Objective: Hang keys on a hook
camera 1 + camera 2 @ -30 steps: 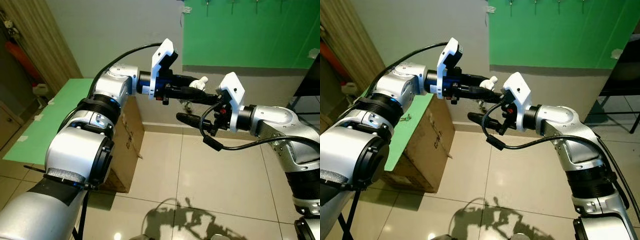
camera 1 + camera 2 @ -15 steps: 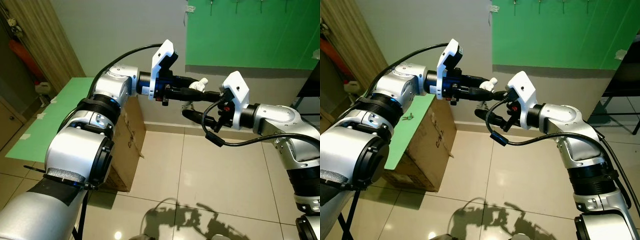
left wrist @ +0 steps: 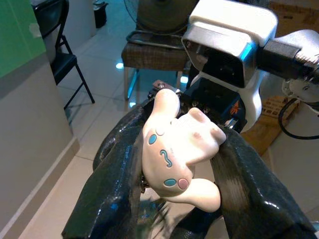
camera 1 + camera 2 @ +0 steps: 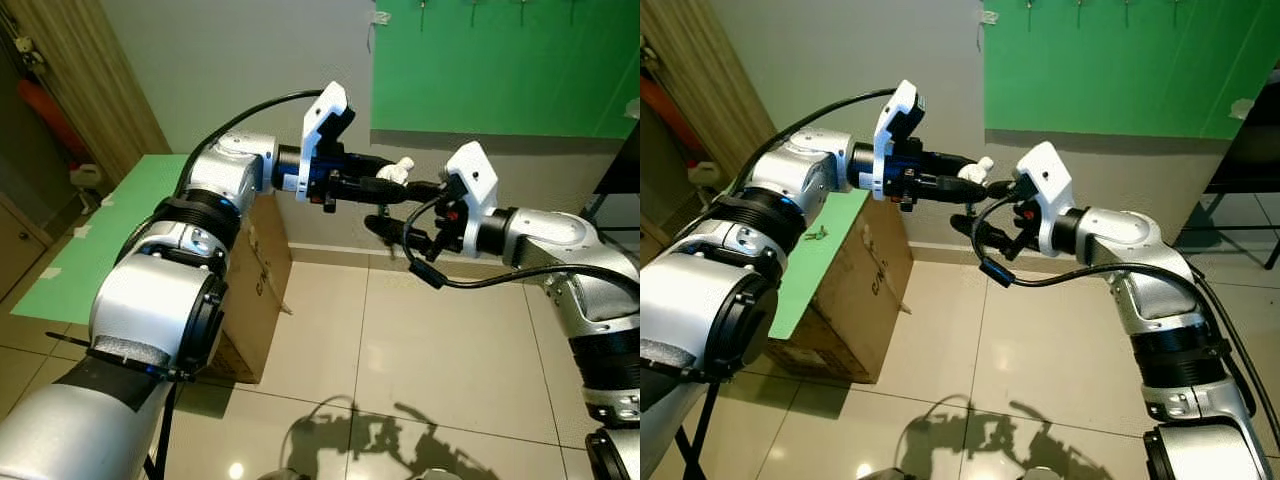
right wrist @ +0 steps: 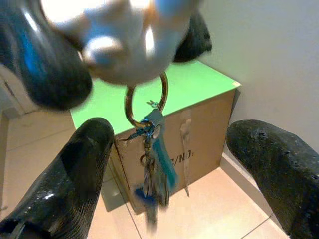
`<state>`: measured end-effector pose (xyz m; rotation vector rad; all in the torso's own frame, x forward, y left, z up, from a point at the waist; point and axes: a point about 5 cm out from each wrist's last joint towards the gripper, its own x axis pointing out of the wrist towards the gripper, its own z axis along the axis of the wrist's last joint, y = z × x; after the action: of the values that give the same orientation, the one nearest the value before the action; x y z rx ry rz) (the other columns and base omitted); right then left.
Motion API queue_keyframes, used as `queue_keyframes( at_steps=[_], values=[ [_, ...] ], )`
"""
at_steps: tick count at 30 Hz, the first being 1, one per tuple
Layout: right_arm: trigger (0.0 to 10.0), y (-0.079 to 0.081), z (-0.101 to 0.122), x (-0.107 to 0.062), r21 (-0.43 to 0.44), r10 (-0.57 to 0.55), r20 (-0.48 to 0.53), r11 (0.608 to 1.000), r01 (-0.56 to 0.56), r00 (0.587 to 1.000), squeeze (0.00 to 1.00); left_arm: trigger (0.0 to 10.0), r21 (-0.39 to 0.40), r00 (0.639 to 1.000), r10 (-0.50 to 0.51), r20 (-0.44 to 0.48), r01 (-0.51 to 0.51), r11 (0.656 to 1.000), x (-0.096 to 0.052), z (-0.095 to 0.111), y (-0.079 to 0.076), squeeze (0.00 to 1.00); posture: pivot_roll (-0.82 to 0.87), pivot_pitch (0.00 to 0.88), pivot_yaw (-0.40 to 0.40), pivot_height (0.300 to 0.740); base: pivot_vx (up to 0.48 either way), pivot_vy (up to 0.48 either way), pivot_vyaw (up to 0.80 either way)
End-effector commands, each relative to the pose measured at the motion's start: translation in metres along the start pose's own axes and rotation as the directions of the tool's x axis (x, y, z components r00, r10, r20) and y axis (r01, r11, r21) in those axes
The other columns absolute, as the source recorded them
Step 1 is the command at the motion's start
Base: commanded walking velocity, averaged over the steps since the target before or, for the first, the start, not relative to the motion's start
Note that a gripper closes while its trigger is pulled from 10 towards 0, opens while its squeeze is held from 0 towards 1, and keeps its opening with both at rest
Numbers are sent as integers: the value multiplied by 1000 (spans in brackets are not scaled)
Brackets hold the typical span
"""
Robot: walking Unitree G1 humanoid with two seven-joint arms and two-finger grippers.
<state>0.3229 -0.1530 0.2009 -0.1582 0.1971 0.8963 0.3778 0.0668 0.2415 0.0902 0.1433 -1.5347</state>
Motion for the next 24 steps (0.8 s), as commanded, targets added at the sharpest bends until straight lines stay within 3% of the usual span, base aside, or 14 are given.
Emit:
queue_keyframes(
  at_steps=[1, 14, 24],
  values=[
    [10000, -2, 11, 1, -4, -10, 38, 1000, 10, 999, 0, 10000, 32, 1000, 19, -15, -19, 999, -5, 9, 2, 0, -251, 0, 155, 740, 0, 0, 0],
    [10000, -10, 16, 0, 10, -56, 51, 998, 56, 997, 0, 10000, 36, 999, 32, -27, -31, 999, -4, 9, 3, 0, -254, 0, 158, 740, 0, 0, 0],
    [10000, -9, 14, 1, 20, -46, 36, 999, 45, 998, 0, 10000, 9, 994, 70, 79, -71, 997, -4, 30, 6, 0, -253, 0, 158, 740, 0, 0, 0]
  ],
)
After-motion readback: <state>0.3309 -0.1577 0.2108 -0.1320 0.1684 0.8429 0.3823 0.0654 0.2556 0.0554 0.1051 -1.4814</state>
